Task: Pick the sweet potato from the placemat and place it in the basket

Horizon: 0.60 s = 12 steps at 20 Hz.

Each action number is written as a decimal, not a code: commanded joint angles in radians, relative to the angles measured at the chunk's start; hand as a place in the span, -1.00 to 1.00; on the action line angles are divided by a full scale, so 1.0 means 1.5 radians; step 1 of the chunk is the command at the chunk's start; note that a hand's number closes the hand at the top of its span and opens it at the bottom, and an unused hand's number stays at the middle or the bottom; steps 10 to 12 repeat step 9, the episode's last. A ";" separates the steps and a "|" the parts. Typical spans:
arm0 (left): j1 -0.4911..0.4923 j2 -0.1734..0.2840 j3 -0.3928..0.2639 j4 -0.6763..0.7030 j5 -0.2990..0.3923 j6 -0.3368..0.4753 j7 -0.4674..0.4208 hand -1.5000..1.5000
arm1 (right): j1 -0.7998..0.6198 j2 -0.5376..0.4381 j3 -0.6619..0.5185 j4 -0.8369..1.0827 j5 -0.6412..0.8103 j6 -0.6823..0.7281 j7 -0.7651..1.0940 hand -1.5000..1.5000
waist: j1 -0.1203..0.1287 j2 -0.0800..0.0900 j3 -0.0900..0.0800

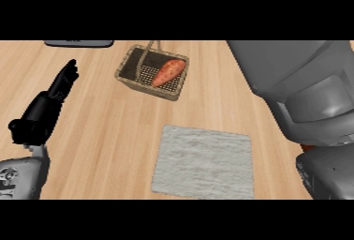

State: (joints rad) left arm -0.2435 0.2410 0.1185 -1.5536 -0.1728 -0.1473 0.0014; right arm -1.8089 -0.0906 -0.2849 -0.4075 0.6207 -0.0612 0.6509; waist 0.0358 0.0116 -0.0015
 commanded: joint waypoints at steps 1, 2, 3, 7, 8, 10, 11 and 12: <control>0.000 -0.005 -0.006 -0.014 0.003 -0.003 0.018 0.00 | 0.012 -0.024 -0.038 -0.017 -0.010 -0.121 0.018 -1.00 | -0.002 -0.002 0.000; 0.004 -0.002 -0.003 0.004 -0.012 0.009 -0.005 0.00 | 0.024 -0.022 -0.038 -0.025 -0.006 -0.153 0.014 -1.00 | -0.007 -0.001 0.000; 0.027 0.002 0.003 -0.020 0.003 -0.005 -0.003 0.00 | 0.022 -0.046 -0.041 -0.024 -0.003 -0.154 0.022 -1.00 | -0.003 -0.004 0.000; 0.009 0.007 0.015 0.001 0.013 -0.009 0.001 0.00 | 0.034 -0.114 -0.064 -0.044 -0.015 -0.162 0.015 -1.00 | -0.013 -0.005 0.001; 0.020 0.007 0.015 -0.007 0.001 0.003 -0.003 0.00 | 0.098 -0.140 -0.071 -0.063 -0.023 -0.154 -0.028 -1.00 | -0.024 -0.008 0.002; 0.017 -0.014 -0.005 -0.026 -0.009 0.015 0.023 0.00 | 0.105 -0.125 -0.068 -0.065 -0.020 -0.184 -0.032 -1.00 | -0.018 -0.007 0.001; 0.017 -0.014 -0.005 -0.026 -0.009 0.015 0.023 0.00 | 0.105 -0.125 -0.068 -0.065 -0.020 -0.184 -0.032 -1.00 | -0.018 -0.007 0.001; 0.017 -0.014 -0.005 -0.026 -0.009 0.015 0.023 0.00 | 0.105 -0.125 -0.068 -0.065 -0.020 -0.184 -0.032 -1.00 | -0.018 -0.007 0.001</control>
